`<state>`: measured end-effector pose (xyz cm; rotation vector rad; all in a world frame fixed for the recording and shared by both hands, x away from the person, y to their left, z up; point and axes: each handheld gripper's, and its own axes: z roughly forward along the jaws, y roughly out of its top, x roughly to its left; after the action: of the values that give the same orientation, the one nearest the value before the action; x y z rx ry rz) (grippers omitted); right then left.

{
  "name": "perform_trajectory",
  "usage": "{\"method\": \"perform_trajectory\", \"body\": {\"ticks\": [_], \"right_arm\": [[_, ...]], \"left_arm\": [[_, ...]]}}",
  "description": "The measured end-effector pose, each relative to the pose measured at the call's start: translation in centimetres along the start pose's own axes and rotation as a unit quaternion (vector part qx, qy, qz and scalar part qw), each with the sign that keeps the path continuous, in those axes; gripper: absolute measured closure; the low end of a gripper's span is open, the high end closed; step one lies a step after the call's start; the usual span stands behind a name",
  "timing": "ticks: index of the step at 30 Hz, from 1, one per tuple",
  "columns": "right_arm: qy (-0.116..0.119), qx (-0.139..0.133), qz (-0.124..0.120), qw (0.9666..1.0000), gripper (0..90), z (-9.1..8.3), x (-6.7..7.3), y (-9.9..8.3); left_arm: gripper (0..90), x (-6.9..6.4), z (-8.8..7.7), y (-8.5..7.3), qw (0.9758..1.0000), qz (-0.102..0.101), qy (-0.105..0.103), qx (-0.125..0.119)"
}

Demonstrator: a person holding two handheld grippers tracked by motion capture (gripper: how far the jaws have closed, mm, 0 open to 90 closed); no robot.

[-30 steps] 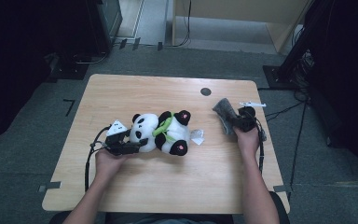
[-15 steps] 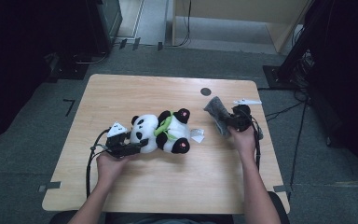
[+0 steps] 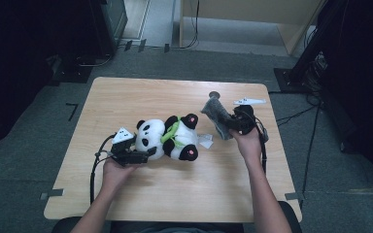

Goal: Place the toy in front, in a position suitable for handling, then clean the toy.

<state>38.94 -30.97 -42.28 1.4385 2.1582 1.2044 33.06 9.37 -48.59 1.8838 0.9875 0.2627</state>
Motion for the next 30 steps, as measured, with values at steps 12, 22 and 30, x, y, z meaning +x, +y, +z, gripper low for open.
{"method": "perform_trajectory", "body": {"ticks": [12, 22, 30], "right_arm": [[0.018, 0.001, -0.042, 0.9990, 74.5, -0.3, 4.2, 3.6], [0.052, 0.027, -0.087, 0.9945, 74.3, 2.1, 9.1, 6.5], [0.062, 0.046, -0.108, 0.9912, 74.1, 4.4, 11.7, 7.6]], "left_arm": [[26.6, -0.1, -0.2, 0.2, 0.9999, 0.001, 0.010, 0.010], [35.7, -0.3, -0.3, 0.5, 0.9997, -0.021, 0.014, 0.008], [36.9, -0.4, -0.4, 0.5, 0.9996, -0.021, 0.015, 0.006]]}}
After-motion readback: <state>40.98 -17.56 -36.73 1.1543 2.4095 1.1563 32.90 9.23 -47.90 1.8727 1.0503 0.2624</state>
